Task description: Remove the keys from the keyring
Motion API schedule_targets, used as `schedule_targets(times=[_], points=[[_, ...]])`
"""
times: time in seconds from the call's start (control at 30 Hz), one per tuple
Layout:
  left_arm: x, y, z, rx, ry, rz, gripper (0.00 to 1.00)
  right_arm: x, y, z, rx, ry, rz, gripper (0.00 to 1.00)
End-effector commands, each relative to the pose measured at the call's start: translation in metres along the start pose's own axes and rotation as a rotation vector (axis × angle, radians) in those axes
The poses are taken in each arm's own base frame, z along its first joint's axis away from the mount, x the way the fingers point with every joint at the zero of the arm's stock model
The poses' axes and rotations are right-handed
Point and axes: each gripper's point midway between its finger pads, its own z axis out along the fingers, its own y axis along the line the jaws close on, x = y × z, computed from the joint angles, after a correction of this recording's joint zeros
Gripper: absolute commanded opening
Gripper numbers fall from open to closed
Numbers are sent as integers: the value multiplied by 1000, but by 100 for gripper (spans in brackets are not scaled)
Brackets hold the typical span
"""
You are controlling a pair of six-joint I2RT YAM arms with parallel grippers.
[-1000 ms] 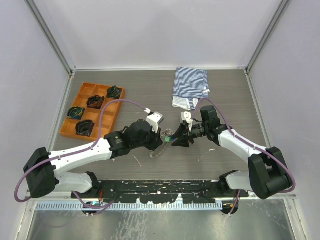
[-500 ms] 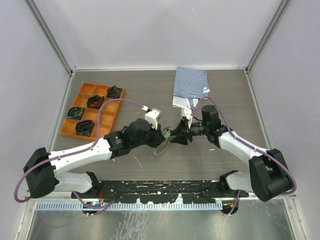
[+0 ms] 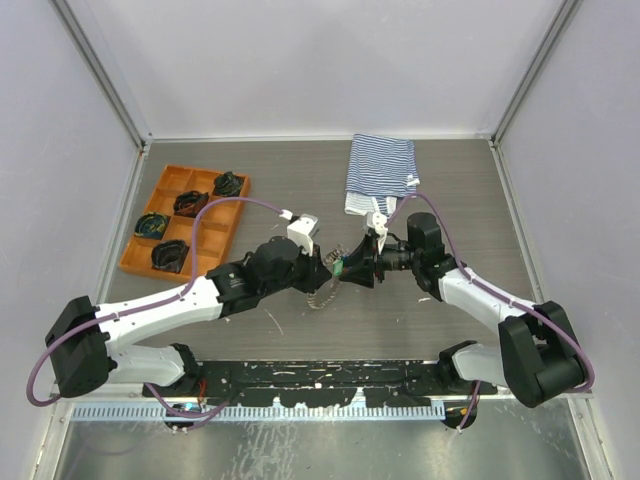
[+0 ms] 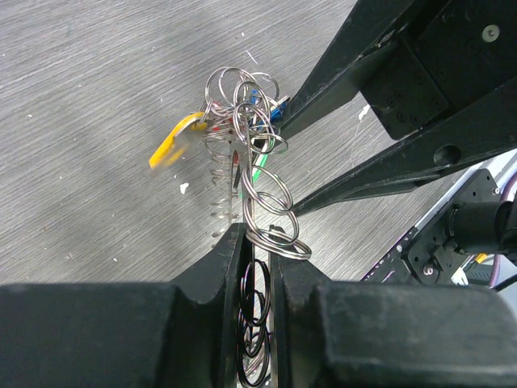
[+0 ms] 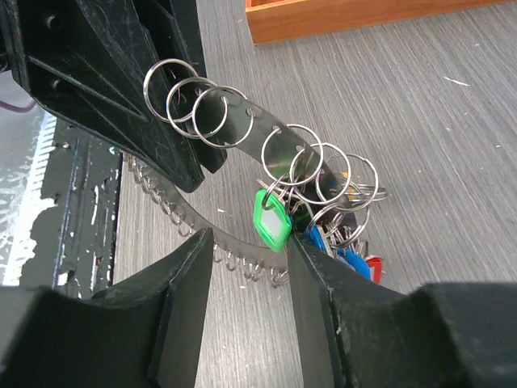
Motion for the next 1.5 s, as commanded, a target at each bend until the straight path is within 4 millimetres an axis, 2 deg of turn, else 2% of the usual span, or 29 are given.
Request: schedule_targets(times=[0.0,0.3,0.53,0.73,0.93,1.03,1.23,1.37,1.47], points=[[-46,-26,-9,97,-158,-41,0,-22,2,-1,-5,-71,-42,47],[-49,-29,-13,107,-163,-45,0,-30,4,-2,-6,-91,-55,39],[-49,-28,-17,107,-168,-33,0,-34,-15,-13,99,-87,-45,42],[-51,-31,-18,128,-172,-5,0,-40,6,-11,-8,-140,-66,43],[-52,-38,-17,161,-176,4,0,-40,9,-11,-20,-149,-82,42],[-53,-39,-18,166,-176,6,0,-42,12,-11,-37,-151,-86,36],[-55,-34,-19,143,-192,13,0,-46,22,-12,-88,-161,-94,12],[-54,-33,-19,141,-196,23,0,-46,24,-12,-100,-161,-88,10],[-56,-34,-19,146,-202,26,0,-45,22,-11,-86,-160,-77,14]])
